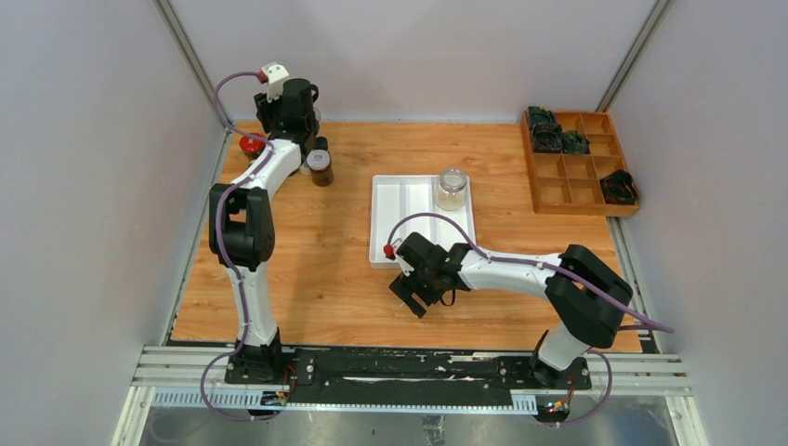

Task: Organize the condiment bottles
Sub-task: Pick up the bottle from the corner of the board.

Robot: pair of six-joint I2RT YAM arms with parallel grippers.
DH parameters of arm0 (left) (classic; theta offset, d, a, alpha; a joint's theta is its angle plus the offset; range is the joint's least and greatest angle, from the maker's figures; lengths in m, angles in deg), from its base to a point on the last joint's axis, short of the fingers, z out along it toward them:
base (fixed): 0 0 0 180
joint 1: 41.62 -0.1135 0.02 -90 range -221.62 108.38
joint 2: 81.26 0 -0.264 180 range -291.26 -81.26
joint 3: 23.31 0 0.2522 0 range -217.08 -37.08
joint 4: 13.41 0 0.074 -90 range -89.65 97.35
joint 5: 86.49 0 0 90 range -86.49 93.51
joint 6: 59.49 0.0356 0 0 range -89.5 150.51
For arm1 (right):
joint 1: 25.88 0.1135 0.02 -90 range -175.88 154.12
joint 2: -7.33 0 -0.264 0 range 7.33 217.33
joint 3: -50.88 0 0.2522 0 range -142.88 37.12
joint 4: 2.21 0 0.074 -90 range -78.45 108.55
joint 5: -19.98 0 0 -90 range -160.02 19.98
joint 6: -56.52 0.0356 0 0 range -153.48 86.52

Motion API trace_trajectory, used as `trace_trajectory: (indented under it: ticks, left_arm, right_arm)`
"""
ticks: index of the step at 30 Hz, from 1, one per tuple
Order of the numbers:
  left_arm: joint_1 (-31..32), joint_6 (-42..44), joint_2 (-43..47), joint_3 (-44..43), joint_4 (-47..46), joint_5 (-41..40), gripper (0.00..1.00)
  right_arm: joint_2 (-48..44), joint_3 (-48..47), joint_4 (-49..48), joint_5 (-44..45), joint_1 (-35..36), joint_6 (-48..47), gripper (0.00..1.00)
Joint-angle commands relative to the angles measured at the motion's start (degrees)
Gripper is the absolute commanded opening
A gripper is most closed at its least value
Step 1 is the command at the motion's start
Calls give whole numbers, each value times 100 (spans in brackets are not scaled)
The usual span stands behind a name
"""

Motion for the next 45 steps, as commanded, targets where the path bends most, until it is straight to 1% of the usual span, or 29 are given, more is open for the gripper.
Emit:
trace_trajectory:
  ticks: [1,3,6,10,16,20,25,32,38,40,45]
  left_arm:
    - [-96,-8,-137,-120,-168,-15,41]
    - [-117,-9,-119,-79,-168,1,39]
    - [-128,23,-106,-32,-166,13,31]
    - [-129,-8,12,134,-139,51,22]
    - [-128,-418,384,513,316,35,16]
    - [-124,-639,728,887,438,136,13]
    - [-115,-833,899,864,1004,227,9]
    - [29,-988,1211,1046,1541,331,6]
    - [302,-1062,1518,1455,1705,444,5]
    - [416,-1071,1636,1628,1693,567,4]
    - [804,-1173,1908,1947,1943,496,3]
  right_arm:
    - [126,-20,160,-71,111,119,84]
    - [150,-16,162,-76,121,123,84]
    - [202,-35,146,-69,146,133,84]
    - [263,-67,129,-68,195,161,84]
    - [376,-121,103,-48,271,180,83]
    - [411,-151,70,-38,343,208,83]
    - [406,-162,61,9,434,231,83]
    - [145,-153,124,125,464,239,83]
    - [-247,-169,342,250,464,205,83]
    - [-373,-187,437,503,464,202,83]
    - [-721,-273,655,675,464,202,84]
